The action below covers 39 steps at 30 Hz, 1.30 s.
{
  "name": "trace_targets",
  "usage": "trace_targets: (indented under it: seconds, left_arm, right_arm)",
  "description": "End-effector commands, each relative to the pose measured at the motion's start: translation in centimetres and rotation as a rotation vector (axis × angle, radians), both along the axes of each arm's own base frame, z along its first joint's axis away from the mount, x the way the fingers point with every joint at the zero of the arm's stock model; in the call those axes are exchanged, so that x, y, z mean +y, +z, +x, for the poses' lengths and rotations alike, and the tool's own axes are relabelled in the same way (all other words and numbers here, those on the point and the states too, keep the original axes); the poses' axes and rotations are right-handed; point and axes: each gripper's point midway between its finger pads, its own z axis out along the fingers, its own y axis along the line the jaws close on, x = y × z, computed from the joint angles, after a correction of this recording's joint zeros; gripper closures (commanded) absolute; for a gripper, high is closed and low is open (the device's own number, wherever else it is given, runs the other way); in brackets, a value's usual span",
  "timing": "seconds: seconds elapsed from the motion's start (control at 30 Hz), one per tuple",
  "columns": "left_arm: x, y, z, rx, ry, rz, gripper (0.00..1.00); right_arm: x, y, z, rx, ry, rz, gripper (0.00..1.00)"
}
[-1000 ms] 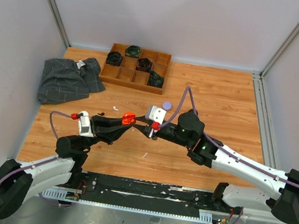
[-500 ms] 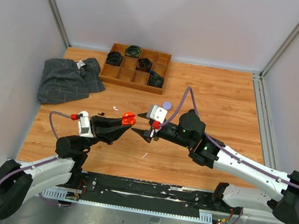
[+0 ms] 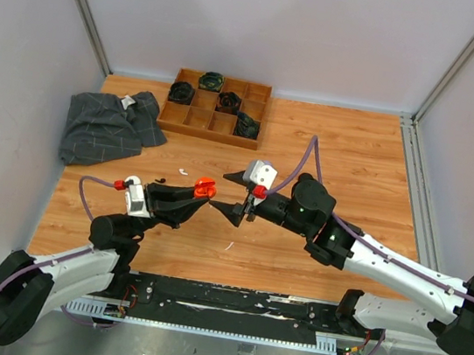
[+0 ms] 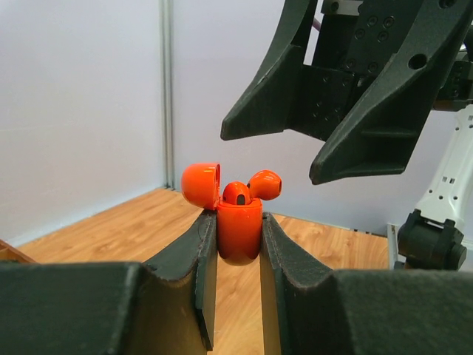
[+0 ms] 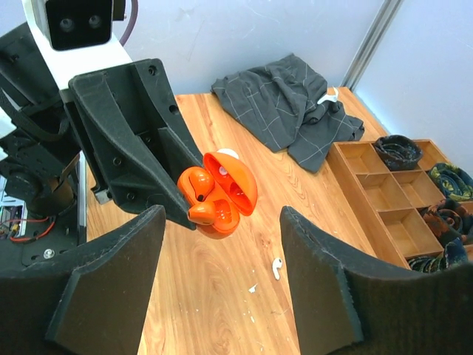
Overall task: Insert the wireless bluetooth earbuds into the charging case
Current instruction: Place the earbud in the charging case.
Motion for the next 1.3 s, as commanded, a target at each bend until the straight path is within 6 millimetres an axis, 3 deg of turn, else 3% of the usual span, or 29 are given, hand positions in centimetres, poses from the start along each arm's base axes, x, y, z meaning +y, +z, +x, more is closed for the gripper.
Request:
trace_targets:
  seconds: [0.0, 0.43, 0.6, 0.83, 0.97, 1.27]
  left_arm:
    - [1.0, 2.3, -1.9, -0.137, 0.002, -0.068, 1.00]
    - [1.0, 3.0, -2.8, -0.168, -0.032, -0.077, 1.00]
    - [0.9, 3.2, -3.3, -0.185, -0.048, -0.073, 1.00]
    - [0.1, 2.9, -3.9, -0.200, -0.101, -0.028, 1.00]
    - [-0.3, 2.2, -3.6, -0.190, -0.108, 0.000, 1.00]
    - [-1.9, 1.3, -3.2, -0.193, -0.166, 0.082, 1.00]
  right_arm:
    - [-0.1, 1.1, 0.4, 0.018, -0.035, 0.069, 0.35]
    - [-1.2, -1.5, 2.2, 0.009, -0.122, -0.015, 0.35]
    - [-2.8, -2.5, 3.5, 0.007, -0.180, -0.050, 0.36]
    - [-4.4, -2.5, 5.3, 0.018, -0.233, -0.088, 0.37]
    - [-4.8, -2.4, 4.7, 0.021, -0.141, -0.129, 0.34]
    - [-4.3, -1.8, 0.9, 0.025, 0.157, -0.185, 0.14]
